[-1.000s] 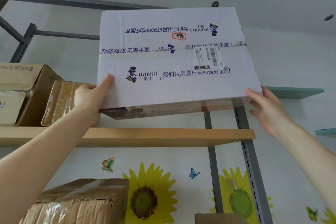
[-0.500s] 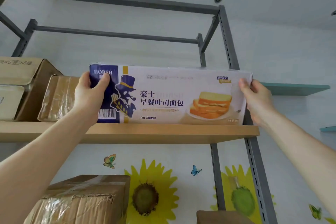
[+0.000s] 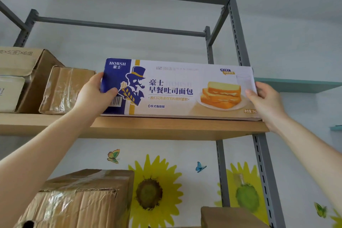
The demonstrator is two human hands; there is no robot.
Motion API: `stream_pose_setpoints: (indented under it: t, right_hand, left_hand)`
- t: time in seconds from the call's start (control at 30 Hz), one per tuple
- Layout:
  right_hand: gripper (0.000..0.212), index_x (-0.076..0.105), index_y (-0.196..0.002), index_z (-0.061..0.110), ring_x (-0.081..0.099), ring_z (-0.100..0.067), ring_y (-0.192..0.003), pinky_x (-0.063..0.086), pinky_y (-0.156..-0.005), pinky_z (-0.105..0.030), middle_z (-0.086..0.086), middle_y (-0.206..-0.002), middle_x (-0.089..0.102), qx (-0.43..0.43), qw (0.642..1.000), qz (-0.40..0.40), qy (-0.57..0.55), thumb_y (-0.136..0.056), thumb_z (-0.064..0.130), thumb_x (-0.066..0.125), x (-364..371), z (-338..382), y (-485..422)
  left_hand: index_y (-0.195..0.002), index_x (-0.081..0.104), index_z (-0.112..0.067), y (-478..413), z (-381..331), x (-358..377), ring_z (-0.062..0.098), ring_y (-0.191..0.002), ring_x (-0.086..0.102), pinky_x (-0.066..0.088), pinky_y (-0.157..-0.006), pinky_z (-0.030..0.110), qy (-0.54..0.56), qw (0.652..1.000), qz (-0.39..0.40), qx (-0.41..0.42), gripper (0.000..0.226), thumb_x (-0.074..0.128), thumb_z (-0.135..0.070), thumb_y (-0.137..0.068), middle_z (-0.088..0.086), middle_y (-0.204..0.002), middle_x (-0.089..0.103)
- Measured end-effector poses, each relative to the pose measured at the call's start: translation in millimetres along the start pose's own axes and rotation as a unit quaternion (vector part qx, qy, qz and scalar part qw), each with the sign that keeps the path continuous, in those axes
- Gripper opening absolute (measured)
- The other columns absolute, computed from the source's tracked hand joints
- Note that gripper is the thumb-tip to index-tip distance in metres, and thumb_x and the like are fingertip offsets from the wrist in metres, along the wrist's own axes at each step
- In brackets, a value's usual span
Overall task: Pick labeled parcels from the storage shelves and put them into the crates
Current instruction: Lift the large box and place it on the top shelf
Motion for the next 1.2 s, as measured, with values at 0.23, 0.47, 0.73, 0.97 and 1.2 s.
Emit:
stream_pose_setpoints:
  t: [0.23,0.47,0.73,0.97,1.2]
  right_hand:
    - [0.026,0.056,-0.115,0.006,0.054,-0.023,-0.086,0.039,-0.075,-0.03,-0.015,-0.108,0.062,0.008,0.996,-0.028,0.08,-0.095,0.019,0.048,-7,-18,9]
    - [0.027,0.059,-0.115,0.004,0.059,-0.036,-0.1,0.045,-0.087,-0.043,-0.018,-0.107,0.064,0.008,0.992,-0.054,0.118,-0.092,0.017,0.052,-13,-26,5]
    - [0.033,0.054,-0.121,0.002,0.052,-0.035,-0.111,0.039,-0.085,-0.037,-0.02,-0.124,0.057,-0.009,0.98,-0.097,0.173,-0.091,0.015,0.053,-6,-16,21]
    - [0.029,0.059,-0.116,-0.003,0.047,-0.02,-0.123,0.026,-0.101,-0.016,-0.014,-0.128,0.055,-0.202,0.97,-0.021,0.133,-0.087,-0.001,0.055,84,49,81]
    - [0.032,0.052,-0.126,0.005,0.051,-0.005,-0.106,0.039,-0.084,-0.008,-0.004,-0.122,0.057,-0.174,0.974,0.142,0.025,-0.094,0.01,0.048,234,134,143]
  left_hand:
    - [-0.117,0.043,-0.002,19,3,18,0.036,-0.097,0.055,0.04,-0.072,0.035,-0.145,0.989,0.004,-0.011,0.04,0.052,-0.032,-0.091,0.019,-0.118,0.058]
    - [-0.114,0.039,-0.003,22,2,34,0.031,-0.091,0.053,0.038,-0.069,0.036,-0.228,0.973,0.016,-0.012,0.04,0.045,-0.037,-0.095,0.019,-0.117,0.057]
    - [-0.112,0.044,-0.004,27,7,30,0.028,-0.092,0.055,0.037,-0.067,0.032,-0.239,0.97,0.003,0.047,0.038,0.047,-0.036,-0.093,0.016,-0.112,0.058]
    - [-0.128,0.047,-0.009,30,6,-1,0.025,-0.11,0.053,0.043,-0.077,0.03,-0.199,0.972,-0.034,0.123,0.042,0.047,-0.033,-0.094,0.01,-0.127,0.053]
    - [-0.135,0.04,-0.003,7,28,-79,0.029,-0.131,0.034,0.034,-0.103,0.036,-0.167,0.97,-0.104,0.143,0.051,0.052,-0.028,-0.092,0.014,-0.142,0.037]
Point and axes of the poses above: each hand's wrist, its own y-axis away from the middle knuckle, its own x-axis out of the palm, z = x × y, the point moved 4 cm from there along -y, towards the middle knuckle
